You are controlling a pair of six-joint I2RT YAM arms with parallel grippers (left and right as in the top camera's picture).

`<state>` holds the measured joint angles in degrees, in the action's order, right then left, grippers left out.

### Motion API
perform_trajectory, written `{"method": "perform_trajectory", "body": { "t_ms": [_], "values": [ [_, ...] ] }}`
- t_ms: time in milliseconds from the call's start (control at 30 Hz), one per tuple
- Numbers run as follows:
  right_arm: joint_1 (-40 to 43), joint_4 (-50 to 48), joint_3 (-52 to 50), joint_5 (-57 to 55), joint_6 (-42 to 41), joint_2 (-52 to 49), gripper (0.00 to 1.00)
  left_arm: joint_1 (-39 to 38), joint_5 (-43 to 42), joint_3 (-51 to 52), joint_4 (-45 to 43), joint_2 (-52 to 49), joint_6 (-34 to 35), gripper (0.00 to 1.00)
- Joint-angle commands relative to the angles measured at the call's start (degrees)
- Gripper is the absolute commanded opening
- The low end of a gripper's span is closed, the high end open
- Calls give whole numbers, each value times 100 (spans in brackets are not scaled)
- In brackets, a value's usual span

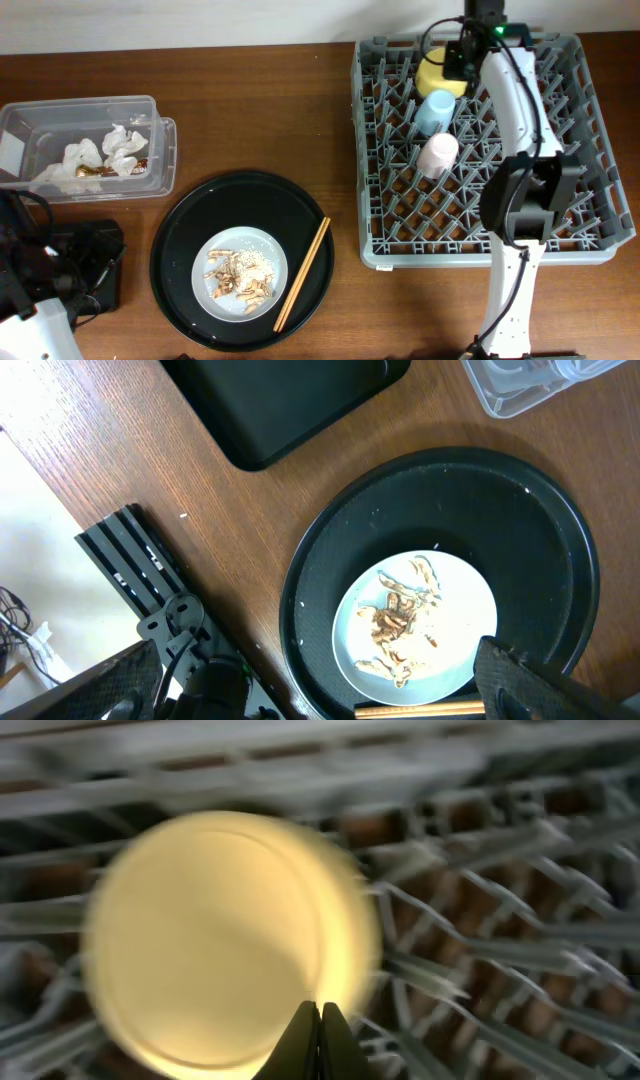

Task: Sort waste into correct bins and load items into the dishwasher rack
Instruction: 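Release the yellow bowl and retract the right arm to the rack's right side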

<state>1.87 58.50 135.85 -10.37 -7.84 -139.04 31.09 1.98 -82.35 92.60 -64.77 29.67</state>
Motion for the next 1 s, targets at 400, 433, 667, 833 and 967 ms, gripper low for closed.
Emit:
{"method": "perform_trajectory", "body": {
  "t_ms": [400, 433, 667, 833, 967],
  "values": [
    [-614, 3884, -651, 2929, -424, 2612, 15, 9, 44, -22, 7, 13, 48, 99],
    [-1075, 3884, -1128, 2927, -468, 2710, 11, 9, 44, -22, 7, 13, 50, 99],
    [-3827, 3423, -2328, 2015, -990, 2983, 98, 9, 44, -22, 7, 13, 50, 99],
    [-2271, 3432, -2330, 1285, -1665, 2983, 99, 9, 44, -22, 7, 13, 48, 99],
    [-103, 3423, -2330, 1266, -1665, 2983, 98, 9, 42, -22, 7, 13, 52, 99]
  ]
}}
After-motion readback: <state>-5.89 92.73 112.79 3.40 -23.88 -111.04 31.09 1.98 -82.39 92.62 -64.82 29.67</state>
